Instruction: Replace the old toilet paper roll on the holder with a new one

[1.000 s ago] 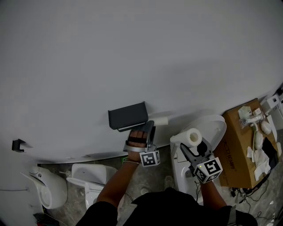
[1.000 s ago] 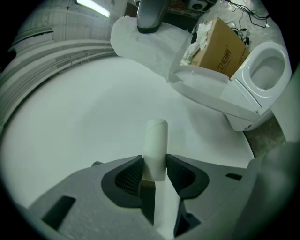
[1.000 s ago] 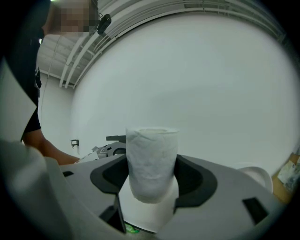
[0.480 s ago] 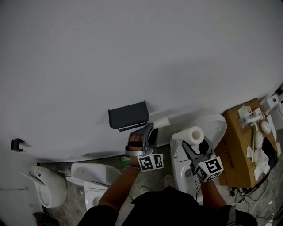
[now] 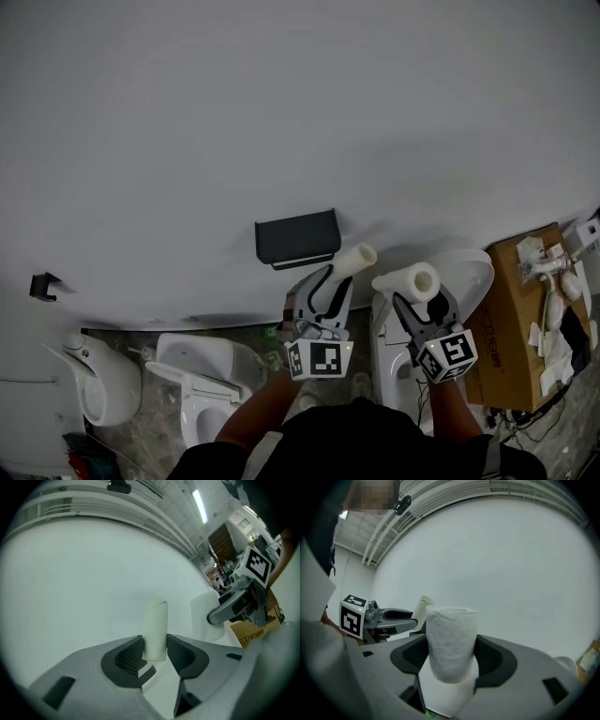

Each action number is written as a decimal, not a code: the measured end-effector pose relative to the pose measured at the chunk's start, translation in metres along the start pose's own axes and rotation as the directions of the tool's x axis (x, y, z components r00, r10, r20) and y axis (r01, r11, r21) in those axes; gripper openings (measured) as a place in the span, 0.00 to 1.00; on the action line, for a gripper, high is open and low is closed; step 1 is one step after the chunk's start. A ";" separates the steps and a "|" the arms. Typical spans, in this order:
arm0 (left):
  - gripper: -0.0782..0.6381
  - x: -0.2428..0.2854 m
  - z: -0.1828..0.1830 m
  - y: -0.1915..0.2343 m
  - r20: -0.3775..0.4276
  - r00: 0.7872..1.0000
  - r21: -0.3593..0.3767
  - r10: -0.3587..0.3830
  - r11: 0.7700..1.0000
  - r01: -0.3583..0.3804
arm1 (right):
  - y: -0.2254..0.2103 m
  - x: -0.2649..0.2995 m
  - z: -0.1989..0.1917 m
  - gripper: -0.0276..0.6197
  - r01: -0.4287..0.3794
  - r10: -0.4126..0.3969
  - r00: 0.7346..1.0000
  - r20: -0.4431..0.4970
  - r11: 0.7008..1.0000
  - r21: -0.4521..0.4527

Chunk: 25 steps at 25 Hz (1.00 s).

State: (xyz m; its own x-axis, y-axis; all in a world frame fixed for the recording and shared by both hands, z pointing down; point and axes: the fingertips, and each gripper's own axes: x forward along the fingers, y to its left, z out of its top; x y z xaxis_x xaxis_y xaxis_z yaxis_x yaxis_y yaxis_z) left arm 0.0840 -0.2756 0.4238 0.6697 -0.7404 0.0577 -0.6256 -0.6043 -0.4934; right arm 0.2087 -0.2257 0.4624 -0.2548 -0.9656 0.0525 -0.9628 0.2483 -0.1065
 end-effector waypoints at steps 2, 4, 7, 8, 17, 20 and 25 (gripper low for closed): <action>0.33 -0.010 0.004 0.011 0.025 0.999 -0.070 0.024 0.997 -0.022 | 0.007 0.004 0.001 0.49 -0.017 0.017 1.000 0.002 1.000 -0.008; 0.33 -0.022 0.008 0.022 0.066 0.996 -0.148 0.053 0.988 -0.042 | 0.015 0.008 0.001 0.49 -0.033 0.033 0.999 0.002 0.999 -0.011; 0.33 -0.039 0.002 0.035 0.114 0.989 -0.310 0.090 0.949 -0.050 | 0.029 0.013 0.002 0.49 -0.057 0.057 0.998 -0.001 0.998 -0.017; 0.33 -0.045 -0.003 0.038 0.112 0.989 -0.355 0.099 0.933 -0.053 | 0.033 0.014 0.002 0.49 -0.064 0.064 0.998 -0.002 0.998 -0.019; 0.33 -0.081 -0.050 0.055 0.032 0.989 -0.461 0.147 0.880 -0.116 | 0.059 0.033 0.004 0.49 -0.122 0.122 0.992 -0.011 0.991 -0.051; 0.33 -0.091 -0.056 0.059 0.019 0.986 -0.454 0.163 0.880 -0.136 | 0.062 0.038 0.004 0.49 -0.139 0.139 0.990 -0.003 0.989 -0.052; 0.33 -0.104 -0.066 0.073 0.004 0.982 -0.451 0.187 0.877 -0.165 | 0.069 0.051 0.003 0.49 -0.147 0.146 0.989 -0.011 0.988 -0.056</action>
State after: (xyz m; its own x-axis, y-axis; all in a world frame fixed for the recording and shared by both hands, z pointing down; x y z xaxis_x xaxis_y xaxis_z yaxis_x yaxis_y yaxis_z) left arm -0.0575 -0.2625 0.4394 0.5428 -0.8390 -0.0389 -0.8396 -0.5408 -0.0512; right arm 0.1295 -0.2576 0.4549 -0.3940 -0.9179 0.0469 -0.9185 0.3913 -0.0573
